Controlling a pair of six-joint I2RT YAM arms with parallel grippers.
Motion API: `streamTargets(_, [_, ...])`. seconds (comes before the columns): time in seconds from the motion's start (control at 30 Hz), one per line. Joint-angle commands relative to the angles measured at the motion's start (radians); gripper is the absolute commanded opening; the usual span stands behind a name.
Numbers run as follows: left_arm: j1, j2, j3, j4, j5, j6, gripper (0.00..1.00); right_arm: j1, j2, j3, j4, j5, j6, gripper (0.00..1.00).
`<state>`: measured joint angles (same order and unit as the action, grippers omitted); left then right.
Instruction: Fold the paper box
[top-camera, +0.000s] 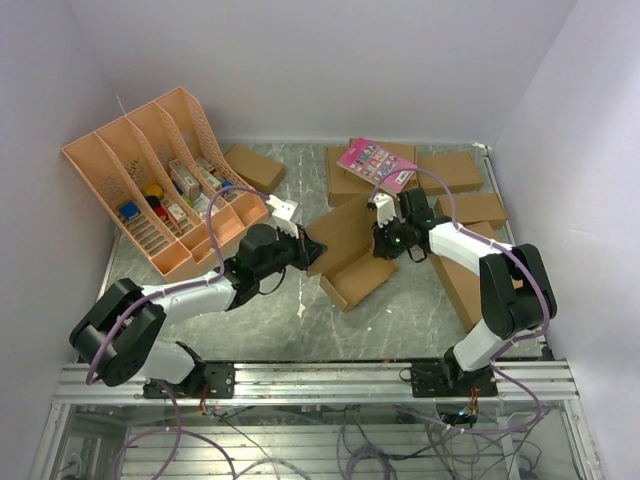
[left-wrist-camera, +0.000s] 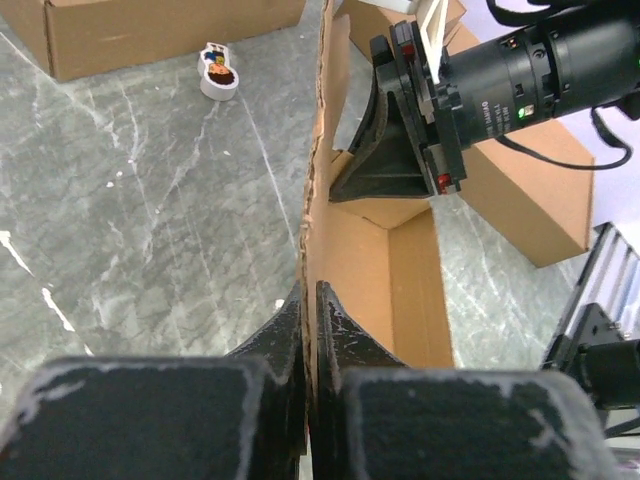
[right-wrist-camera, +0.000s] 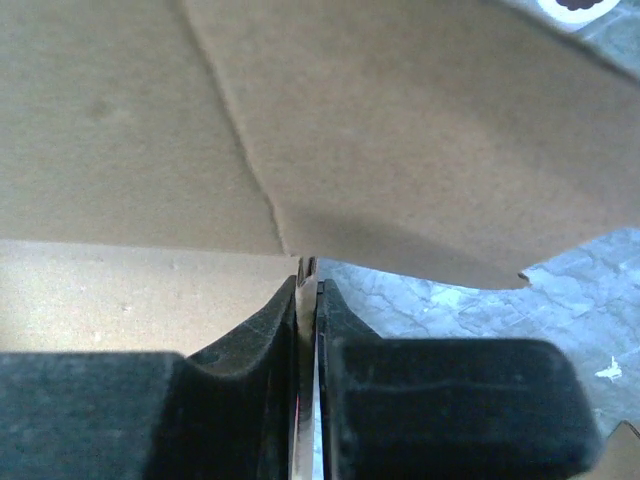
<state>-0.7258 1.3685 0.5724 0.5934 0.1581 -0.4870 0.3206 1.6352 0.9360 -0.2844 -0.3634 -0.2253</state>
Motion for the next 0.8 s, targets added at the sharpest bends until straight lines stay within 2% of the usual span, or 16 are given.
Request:
streamTargets(0.0, [-0.011,0.008,0.028,-0.023,-0.052,0.103,0.07,-0.016,-0.032,0.037,-0.035,-0.058,-0.038,0.16])
streamTargets(0.03, [-0.011,0.003,0.027,-0.030,-0.056,0.130,0.07,-0.027,-0.039,0.042,-0.046,-0.072,-0.052,0.25])
streamTargets(0.17, [-0.011,-0.026,0.008,-0.044,-0.071,0.190,0.07,-0.098,-0.102,0.051,-0.105,-0.188,-0.143,0.44])
streamTargets(0.27, [-0.012,-0.040,-0.006,-0.041,-0.071,0.219,0.07,-0.143,-0.186,0.037,-0.137,-0.265,-0.219,0.54])
streamTargets(0.37, [-0.012,-0.049,-0.021,-0.030,-0.068,0.237,0.07,-0.153,-0.255,0.031,-0.204,-0.398,-0.356,0.59])
streamTargets(0.4, [-0.011,-0.051,-0.023,-0.028,-0.065,0.241,0.07,-0.151,-0.273,0.030,-0.254,-0.482,-0.454,0.59])
streamTargets(0.47, [-0.012,-0.052,-0.028,-0.025,-0.059,0.252,0.07,-0.134,-0.289,0.019,-0.430,-0.671,-0.788,0.58])
streamTargets(0.53, [-0.012,-0.054,-0.034,-0.017,-0.057,0.264,0.07,-0.083,-0.277,-0.015,-0.758,-0.754,-1.324,0.60])
streamTargets(0.57, [-0.012,-0.055,-0.038,-0.013,-0.056,0.270,0.07,-0.044,-0.264,-0.040,-0.825,-0.735,-1.530,0.60])
streamTargets(0.6, [-0.012,-0.057,-0.042,-0.007,-0.054,0.275,0.07,0.004,-0.245,-0.054,-0.832,-0.703,-1.600,0.56])
streamTargets(0.63, [-0.013,-0.059,-0.044,-0.003,-0.053,0.281,0.07,0.063,-0.221,-0.061,-0.806,-0.662,-1.584,0.50])
streamTargets(0.7, [-0.016,-0.064,-0.051,0.005,-0.046,0.286,0.07,0.175,-0.168,-0.067,-0.759,-0.585,-1.534,0.32])
streamTargets(0.77, [-0.019,-0.066,-0.054,0.012,-0.040,0.290,0.07,0.246,-0.156,-0.082,-0.671,-0.534,-1.458,0.20])
